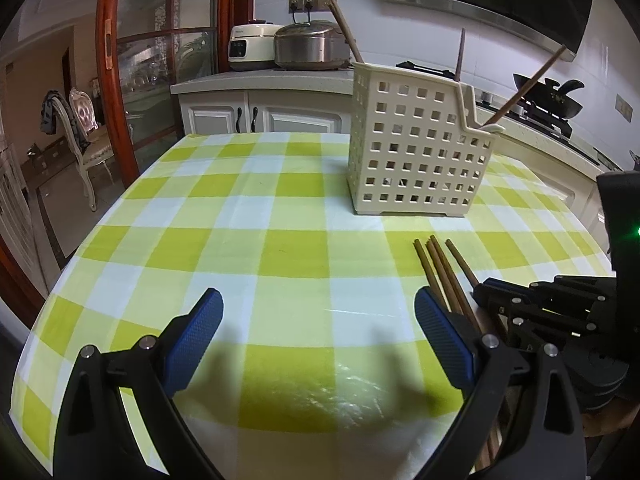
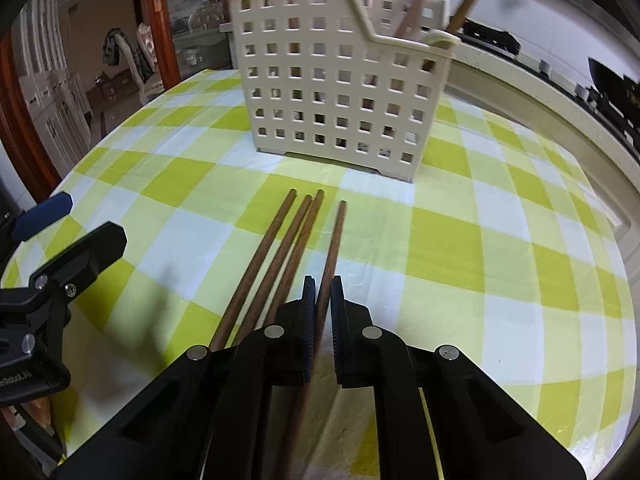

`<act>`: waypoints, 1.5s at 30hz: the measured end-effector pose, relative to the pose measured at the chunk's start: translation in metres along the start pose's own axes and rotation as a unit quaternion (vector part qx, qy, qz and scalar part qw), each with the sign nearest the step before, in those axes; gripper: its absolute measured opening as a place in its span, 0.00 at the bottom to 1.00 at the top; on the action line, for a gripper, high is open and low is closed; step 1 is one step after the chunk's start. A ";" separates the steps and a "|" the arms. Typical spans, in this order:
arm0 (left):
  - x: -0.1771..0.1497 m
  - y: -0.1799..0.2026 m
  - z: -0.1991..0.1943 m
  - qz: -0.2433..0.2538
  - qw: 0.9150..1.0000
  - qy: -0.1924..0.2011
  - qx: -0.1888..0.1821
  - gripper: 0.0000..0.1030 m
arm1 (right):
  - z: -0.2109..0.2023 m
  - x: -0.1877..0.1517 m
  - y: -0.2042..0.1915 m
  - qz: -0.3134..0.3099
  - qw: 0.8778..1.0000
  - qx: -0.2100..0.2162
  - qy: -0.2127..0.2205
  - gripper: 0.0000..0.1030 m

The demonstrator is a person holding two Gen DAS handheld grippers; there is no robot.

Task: Organize utensils
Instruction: 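Close the right gripper on a brown chopstick while the left gripper grasps another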

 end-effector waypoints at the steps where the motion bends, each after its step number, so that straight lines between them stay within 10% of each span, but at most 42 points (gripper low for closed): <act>1: 0.000 0.002 0.001 0.001 1.000 -0.003 -0.002 0.91 | -0.001 -0.001 0.004 0.008 1.000 0.000 0.002 0.07; 7: 0.000 0.019 0.009 0.006 1.000 -0.025 -0.019 0.91 | -0.015 -0.002 0.028 0.040 0.999 -0.003 0.018 0.06; 14: -0.007 0.043 0.033 0.027 0.997 -0.072 -0.028 0.67 | -0.025 -0.004 0.048 0.066 0.997 0.008 0.032 0.06; 45: -0.016 0.073 0.052 0.041 0.993 -0.107 -0.031 0.46 | -0.031 -0.013 0.075 0.107 0.993 0.033 0.045 0.07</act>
Point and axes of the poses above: each gripper's, at about its wrist camera, not at the fingertips, and z roughly the way its jaws point, y to its right, x to its top, the point moved 2 cm from there along z, roughly the way its jaws point, and after that the axes turned 14 degrees about y, right-handed, at the moved point
